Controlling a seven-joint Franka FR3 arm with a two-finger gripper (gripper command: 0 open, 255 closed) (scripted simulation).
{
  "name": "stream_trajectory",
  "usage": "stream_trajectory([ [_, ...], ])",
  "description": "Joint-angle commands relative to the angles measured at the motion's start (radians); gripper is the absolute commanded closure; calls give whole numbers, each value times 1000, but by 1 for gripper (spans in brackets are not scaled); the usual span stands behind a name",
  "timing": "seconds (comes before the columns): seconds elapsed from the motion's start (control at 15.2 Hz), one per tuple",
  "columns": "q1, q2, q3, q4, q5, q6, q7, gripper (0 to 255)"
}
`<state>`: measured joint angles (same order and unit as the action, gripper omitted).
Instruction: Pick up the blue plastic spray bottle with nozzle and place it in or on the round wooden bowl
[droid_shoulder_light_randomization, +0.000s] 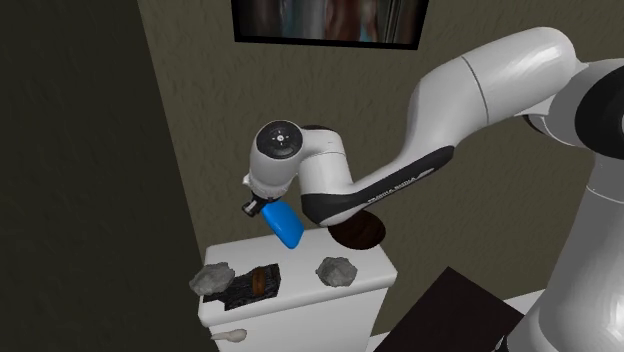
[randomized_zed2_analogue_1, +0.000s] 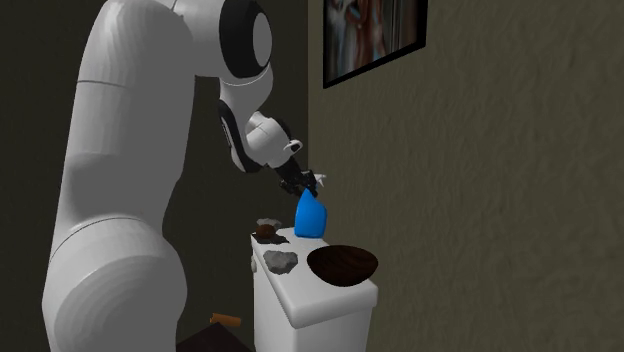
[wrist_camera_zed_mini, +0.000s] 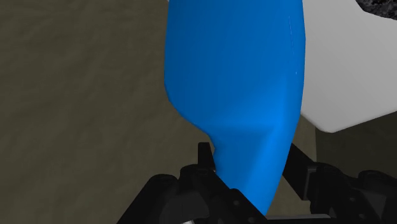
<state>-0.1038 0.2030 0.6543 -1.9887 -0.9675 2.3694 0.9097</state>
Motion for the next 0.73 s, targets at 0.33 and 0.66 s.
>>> stream_trajectory([
  [0.33, -16, -48, 18, 33, 88, -37, -88, 255],
  [0.66, -23, -78, 28, 62, 145, -69, -146, 255],
])
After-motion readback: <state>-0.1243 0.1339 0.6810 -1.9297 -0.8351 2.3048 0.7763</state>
